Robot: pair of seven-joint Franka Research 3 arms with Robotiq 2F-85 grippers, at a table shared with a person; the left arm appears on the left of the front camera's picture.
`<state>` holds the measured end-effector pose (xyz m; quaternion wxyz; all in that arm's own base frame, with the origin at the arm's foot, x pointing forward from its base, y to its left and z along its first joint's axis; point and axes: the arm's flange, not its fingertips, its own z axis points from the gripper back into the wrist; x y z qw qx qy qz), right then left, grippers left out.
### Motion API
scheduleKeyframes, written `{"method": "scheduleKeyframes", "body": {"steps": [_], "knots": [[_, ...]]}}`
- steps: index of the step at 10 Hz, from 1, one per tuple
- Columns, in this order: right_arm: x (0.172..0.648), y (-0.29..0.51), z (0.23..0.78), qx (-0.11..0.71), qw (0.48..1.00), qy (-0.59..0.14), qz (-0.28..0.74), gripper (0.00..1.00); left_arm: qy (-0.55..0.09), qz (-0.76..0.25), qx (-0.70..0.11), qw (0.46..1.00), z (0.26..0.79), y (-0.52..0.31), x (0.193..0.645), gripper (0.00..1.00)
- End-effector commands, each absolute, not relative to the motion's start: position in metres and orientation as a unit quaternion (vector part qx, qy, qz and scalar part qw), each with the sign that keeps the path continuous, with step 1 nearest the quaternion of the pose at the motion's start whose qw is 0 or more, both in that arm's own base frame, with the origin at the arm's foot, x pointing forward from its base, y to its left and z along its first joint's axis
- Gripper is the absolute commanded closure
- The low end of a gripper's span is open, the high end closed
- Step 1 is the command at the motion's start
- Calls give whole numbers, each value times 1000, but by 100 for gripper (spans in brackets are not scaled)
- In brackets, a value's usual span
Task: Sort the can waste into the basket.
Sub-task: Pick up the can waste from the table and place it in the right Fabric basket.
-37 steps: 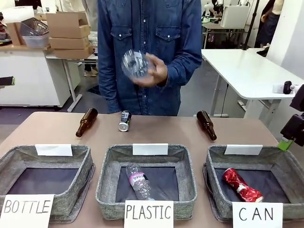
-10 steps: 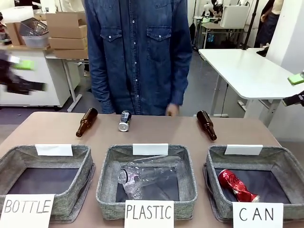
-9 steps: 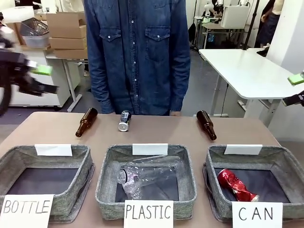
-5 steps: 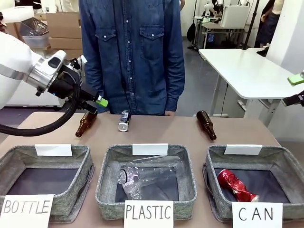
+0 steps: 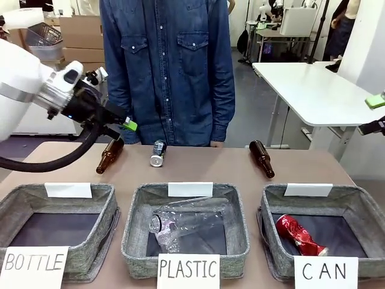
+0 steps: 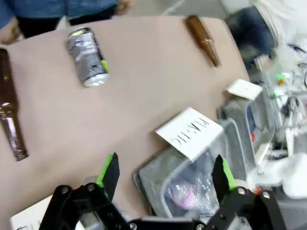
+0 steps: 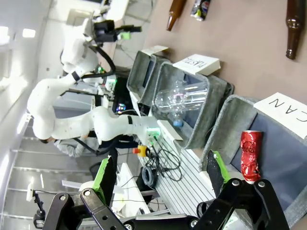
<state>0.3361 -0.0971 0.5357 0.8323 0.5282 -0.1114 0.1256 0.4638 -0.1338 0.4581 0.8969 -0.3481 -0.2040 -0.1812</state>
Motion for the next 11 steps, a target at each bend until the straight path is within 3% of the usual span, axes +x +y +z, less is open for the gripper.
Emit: {"method": "scheduleKeyframes", "body": {"steps": [1,3,5,11], "knots": [[334,-98,533,527,831,-117,139,0,-181,-70,-236,952,441,-187,513,0],[334,-98,533,527,831,-117,139,0,-167,-19,-151,974,421,-225,570,0],[334,-98,533,527,831,-117,139,0,-122,-24,-134,983,399,-246,599,0],[334,-98,533,527,831,-117,139,0,-73,-22,-132,988,353,-274,626,0]]}}
